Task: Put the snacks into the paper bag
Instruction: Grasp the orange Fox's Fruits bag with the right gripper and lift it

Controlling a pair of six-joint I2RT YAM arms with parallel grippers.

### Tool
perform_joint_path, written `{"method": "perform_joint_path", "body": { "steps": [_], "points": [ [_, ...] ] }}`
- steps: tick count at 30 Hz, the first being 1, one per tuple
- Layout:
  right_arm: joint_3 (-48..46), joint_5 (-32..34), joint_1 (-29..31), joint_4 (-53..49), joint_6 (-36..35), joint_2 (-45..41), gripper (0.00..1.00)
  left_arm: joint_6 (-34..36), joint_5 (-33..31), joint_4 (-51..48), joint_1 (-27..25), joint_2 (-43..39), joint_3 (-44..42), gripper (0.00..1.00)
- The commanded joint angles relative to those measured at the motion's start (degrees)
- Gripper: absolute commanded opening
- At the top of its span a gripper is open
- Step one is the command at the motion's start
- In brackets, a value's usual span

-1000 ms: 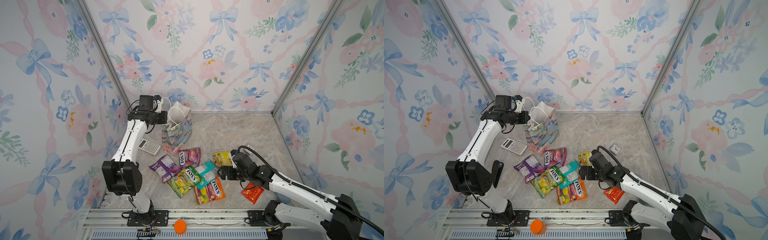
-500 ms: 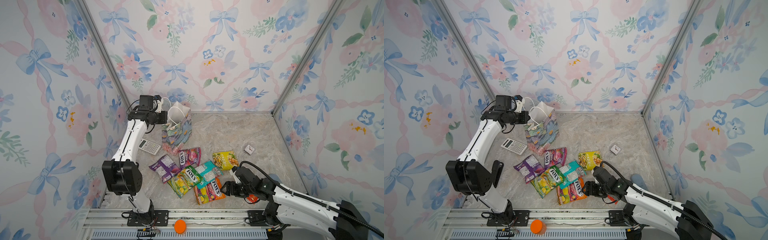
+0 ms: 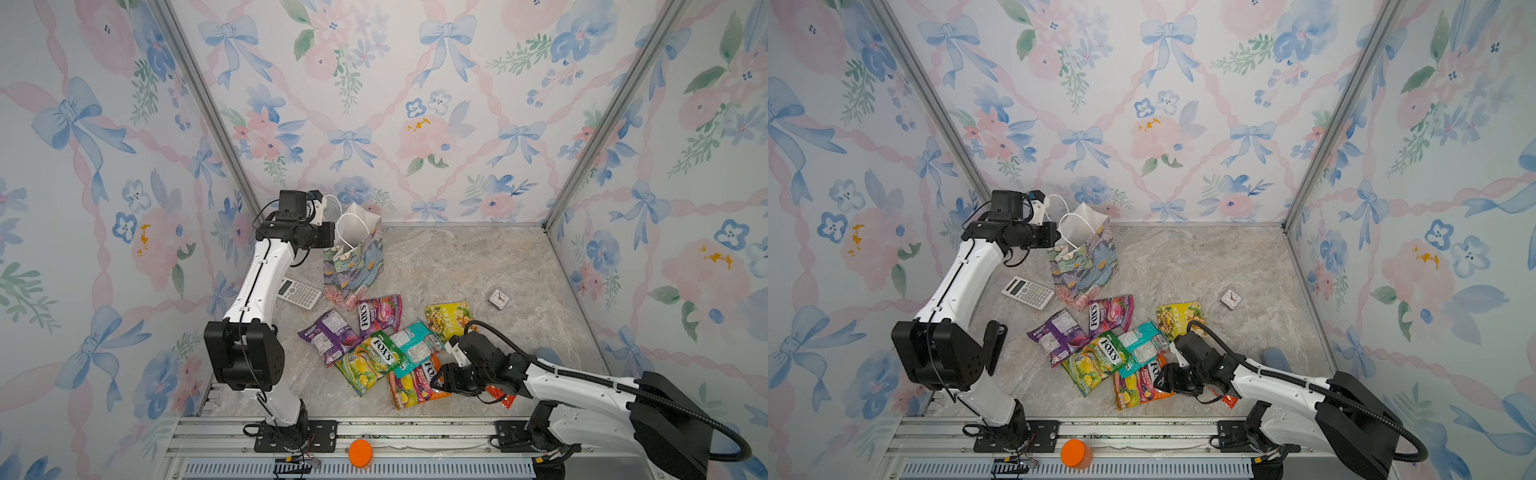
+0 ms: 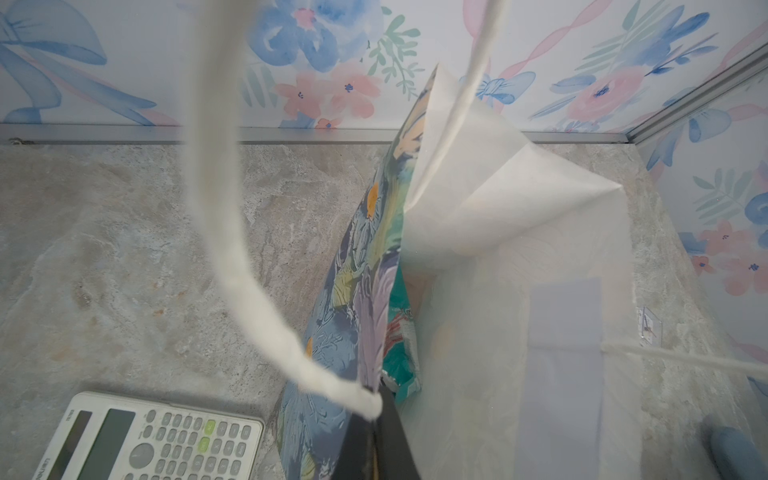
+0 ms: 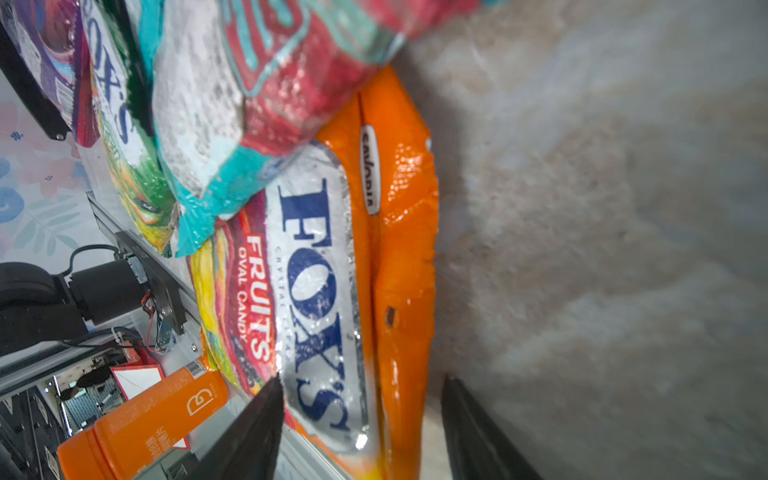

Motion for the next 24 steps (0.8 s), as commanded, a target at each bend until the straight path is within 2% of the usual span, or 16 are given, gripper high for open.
{"method": "perform_joint_path", "body": {
  "steps": [1, 8, 14, 17, 24],
  "points": [
    [1.68, -0.80, 0.63, 1.73, -1.30, 2.27, 0.54, -0.75, 0.26, -1.21, 0.13, 0.98, -0.88, 0.00],
    [3.30, 0.73, 0.70, -0.46, -2.87, 3.38, 0.25, -0.72, 0.17, -1.26, 0.04, 0.94, -0.95, 0.00],
    [4.85, 6.74, 0.63, -7.55, -4.48, -2.10, 0.05, -0.74, 0.08, -1.25, 0.05, 0.93, -0.97, 0.00],
    [5.73, 10.25, 0.21, -12.12, -5.27, -5.79, 0.00, -0.76, 0.08, -1.24, 0.00, 0.94, -0.95, 0.00],
    [9.76, 14.74, -3.22, -23.51, -9.78, -14.02, 0.00, -0.71, 0.08, -1.26, 0.03, 1.08, -0.96, 0.00]
  ]
}}
